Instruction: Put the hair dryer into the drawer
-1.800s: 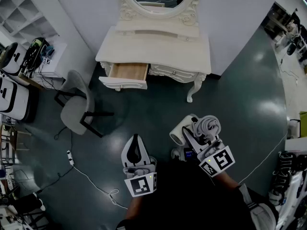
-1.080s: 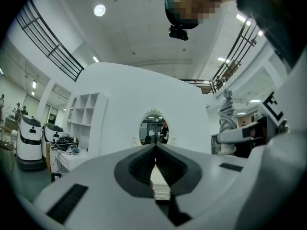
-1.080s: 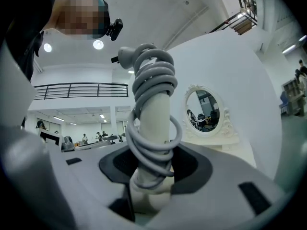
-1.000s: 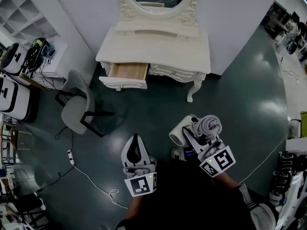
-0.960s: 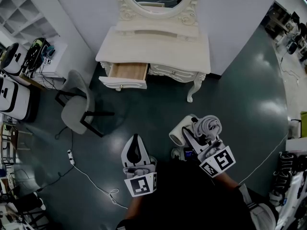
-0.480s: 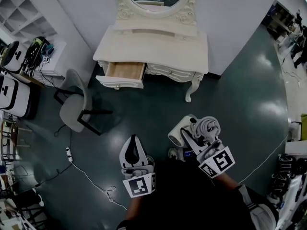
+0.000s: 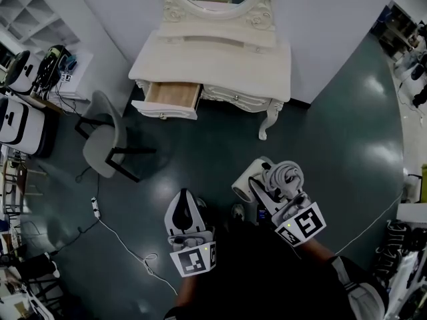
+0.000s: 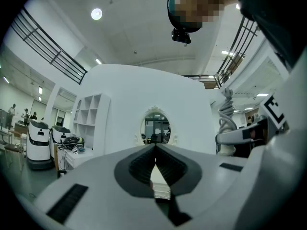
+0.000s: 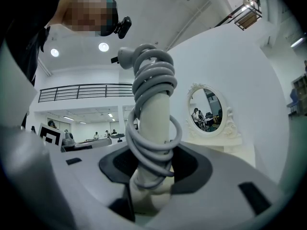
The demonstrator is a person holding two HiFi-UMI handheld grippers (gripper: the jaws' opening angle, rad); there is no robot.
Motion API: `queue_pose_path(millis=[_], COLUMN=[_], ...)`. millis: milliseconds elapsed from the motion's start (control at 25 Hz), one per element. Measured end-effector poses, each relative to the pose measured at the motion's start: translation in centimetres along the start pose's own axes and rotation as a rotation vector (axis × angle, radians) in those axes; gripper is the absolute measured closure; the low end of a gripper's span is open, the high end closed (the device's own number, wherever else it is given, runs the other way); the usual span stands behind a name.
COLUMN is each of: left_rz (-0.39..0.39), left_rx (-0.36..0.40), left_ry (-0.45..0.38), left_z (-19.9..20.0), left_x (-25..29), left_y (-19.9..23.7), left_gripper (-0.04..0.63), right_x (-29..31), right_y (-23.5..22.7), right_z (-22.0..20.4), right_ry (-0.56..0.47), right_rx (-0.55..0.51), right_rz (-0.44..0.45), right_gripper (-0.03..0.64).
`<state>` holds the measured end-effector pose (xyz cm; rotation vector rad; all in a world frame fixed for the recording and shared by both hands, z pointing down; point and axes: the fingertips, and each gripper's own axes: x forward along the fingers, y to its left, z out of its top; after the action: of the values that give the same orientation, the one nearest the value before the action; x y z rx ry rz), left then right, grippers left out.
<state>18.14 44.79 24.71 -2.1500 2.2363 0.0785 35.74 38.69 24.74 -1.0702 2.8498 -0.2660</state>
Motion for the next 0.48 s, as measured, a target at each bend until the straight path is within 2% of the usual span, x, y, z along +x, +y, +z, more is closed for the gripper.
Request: queue_pose_path(millis=[280,480], left_rz=[-0.001,-0.015], left_rx=[-0.006,-0.022], left_ry=[0.005,0.014], left_z=[-1.0,-1.8], left_x=[1.3,3.4], left_y=[0.9,3.0], left_gripper=[0.572,0.572], right_x=[1.8,4.5], right_y=[-0.6,-0.6], right_z=[-0.4,-1.0], right_ry=[-0.001,0.004], right_rx=[-0.001,-0.001], right_rz=[-0.002,-0.019], right_gripper=[0.425,0.425])
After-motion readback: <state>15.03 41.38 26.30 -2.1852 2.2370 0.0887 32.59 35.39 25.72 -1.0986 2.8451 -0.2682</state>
